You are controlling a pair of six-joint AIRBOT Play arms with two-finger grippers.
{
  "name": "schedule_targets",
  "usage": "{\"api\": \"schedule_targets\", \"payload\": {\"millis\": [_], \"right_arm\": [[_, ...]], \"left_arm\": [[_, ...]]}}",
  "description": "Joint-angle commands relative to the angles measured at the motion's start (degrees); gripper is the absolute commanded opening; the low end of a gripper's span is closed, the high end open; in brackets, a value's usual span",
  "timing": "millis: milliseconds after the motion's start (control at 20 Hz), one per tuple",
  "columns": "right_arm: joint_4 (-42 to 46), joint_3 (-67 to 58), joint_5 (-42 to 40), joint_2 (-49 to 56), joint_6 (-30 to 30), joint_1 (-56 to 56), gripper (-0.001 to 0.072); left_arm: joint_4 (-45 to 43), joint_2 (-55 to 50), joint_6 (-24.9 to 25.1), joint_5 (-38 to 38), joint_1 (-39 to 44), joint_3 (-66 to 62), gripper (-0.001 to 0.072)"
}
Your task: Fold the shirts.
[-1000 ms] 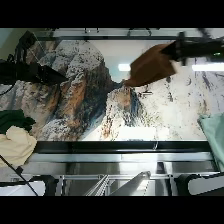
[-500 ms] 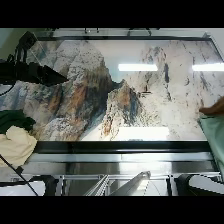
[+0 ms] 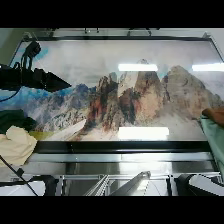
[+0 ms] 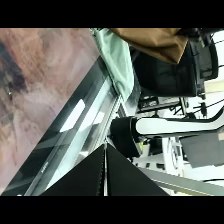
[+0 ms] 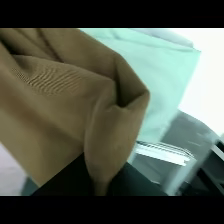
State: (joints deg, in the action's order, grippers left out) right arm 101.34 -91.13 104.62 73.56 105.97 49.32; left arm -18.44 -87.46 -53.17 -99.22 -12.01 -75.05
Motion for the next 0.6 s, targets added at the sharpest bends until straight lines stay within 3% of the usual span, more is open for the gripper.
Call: {"api": "schedule_targets", "payload": {"millis": [0, 150, 200, 300, 550], "right_arm": [[9.20, 11.47, 0.04, -1.42, -0.72, 0.15, 0.0019], [9.75, 22.84, -3.74, -1.38, 0.13, 0.15, 0.0024], [11.47, 26.23, -5.05, -1.33, 0.11, 0.17, 0.0162], [14.23, 29.09, -4.85, -0.90, -2.51, 0.17, 0.0705], [14.47, 24.81, -5.20, -0.68, -3.26, -0.46, 0.0687]], "left_arm": [[0.04, -0.02, 1.81, 1.44, -0.04, 4.42, 0.0012], [0.11, -0.02, 1.86, 1.22, -0.04, 4.83, 0.0012], [0.13, 0.00, 1.84, 1.01, -0.04, 4.83, 0.0012], [0.17, 0.00, 1.84, 0.26, -0.04, 4.83, 0.0012], [0.68, 0.00, 1.70, 0.37, -0.04, 4.79, 0.0011]]}}
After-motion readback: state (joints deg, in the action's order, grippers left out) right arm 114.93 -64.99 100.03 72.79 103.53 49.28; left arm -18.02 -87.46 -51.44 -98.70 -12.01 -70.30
